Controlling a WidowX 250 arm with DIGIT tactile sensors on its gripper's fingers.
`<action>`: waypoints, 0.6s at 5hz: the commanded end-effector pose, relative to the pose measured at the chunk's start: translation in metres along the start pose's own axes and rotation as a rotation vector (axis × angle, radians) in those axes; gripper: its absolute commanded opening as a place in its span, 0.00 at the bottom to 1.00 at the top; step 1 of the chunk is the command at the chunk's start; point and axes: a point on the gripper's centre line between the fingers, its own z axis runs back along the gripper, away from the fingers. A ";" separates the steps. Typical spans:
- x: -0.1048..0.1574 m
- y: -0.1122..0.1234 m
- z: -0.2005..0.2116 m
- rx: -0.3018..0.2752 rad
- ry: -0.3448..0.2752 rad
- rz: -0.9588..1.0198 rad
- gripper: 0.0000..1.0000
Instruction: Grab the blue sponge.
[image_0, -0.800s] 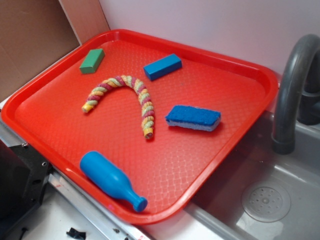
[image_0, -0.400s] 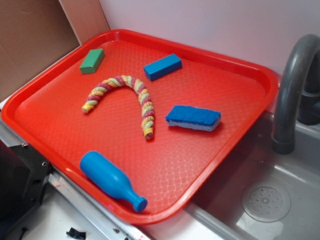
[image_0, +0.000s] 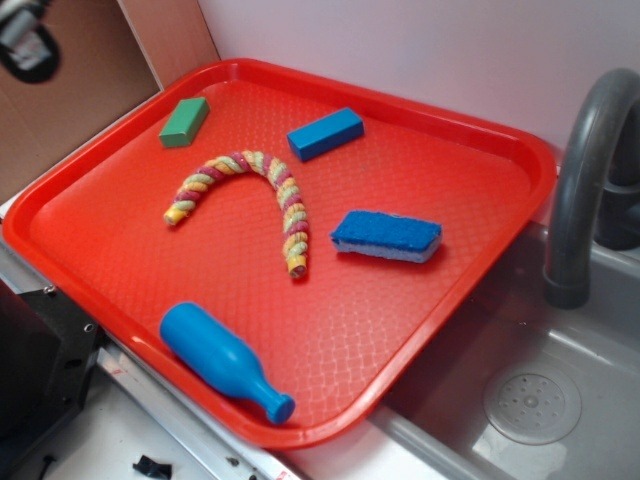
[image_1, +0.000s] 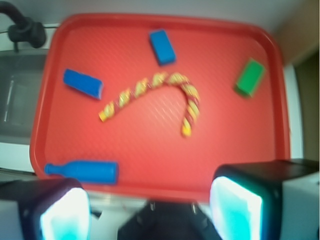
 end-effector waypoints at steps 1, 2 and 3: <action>0.045 -0.029 -0.044 0.022 -0.072 -0.194 1.00; 0.065 -0.057 -0.074 0.027 -0.126 -0.407 1.00; 0.076 -0.069 -0.098 0.014 -0.130 -0.503 1.00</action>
